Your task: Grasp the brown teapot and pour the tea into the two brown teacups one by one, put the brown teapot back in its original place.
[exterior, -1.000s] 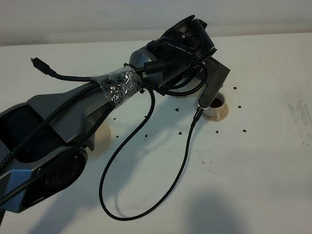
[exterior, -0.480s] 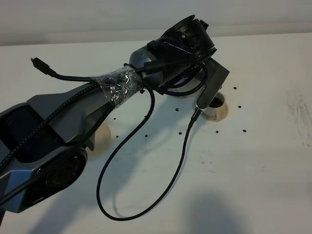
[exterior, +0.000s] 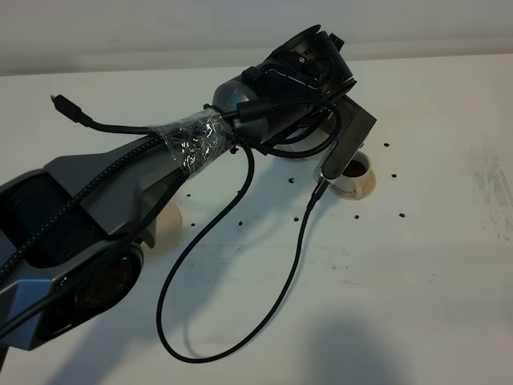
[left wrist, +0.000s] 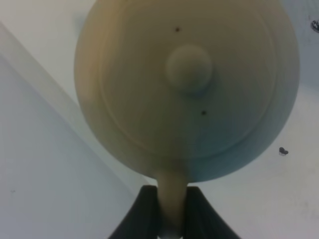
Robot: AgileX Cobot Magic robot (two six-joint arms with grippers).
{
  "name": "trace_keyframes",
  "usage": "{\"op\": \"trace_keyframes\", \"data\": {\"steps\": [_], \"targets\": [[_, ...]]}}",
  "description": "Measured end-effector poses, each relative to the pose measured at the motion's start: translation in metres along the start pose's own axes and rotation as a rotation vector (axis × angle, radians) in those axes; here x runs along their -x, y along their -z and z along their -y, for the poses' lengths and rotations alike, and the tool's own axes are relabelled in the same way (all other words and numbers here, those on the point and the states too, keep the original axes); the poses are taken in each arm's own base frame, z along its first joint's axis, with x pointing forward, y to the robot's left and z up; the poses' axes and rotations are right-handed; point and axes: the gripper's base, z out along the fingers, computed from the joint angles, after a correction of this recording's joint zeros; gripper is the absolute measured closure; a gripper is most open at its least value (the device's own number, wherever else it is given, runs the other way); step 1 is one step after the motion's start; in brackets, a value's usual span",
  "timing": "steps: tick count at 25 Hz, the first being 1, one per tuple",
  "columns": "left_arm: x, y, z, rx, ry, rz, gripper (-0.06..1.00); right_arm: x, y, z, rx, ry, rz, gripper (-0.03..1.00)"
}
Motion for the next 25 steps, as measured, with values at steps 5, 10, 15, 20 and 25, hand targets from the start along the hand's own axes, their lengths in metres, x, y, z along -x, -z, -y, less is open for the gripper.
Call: {"op": "trace_keyframes", "data": {"steps": [5,10,15,20,25], "targets": [[0.0,0.0,-0.0002,0.002,-0.018,0.0,0.94,0.0,0.0,0.0,0.0,0.0,0.0,0.48],[0.0001,0.0,-0.0005,0.006,-0.025,0.002,0.94,0.0,0.0,0.0,0.0,0.0,0.0,0.48],[0.0002,0.0,-0.0006,0.007,-0.036,0.002,0.94,0.0,0.0,0.0,0.0,0.0,0.0,0.48],[0.0005,0.0,-0.0015,0.017,-0.046,0.006,0.94,0.0,0.0,0.0,0.0,0.0,0.0,0.48],[0.0009,0.0,-0.0024,0.027,-0.056,0.009,0.94,0.0,0.0,0.0,0.0,0.0,0.0,0.48]]}}
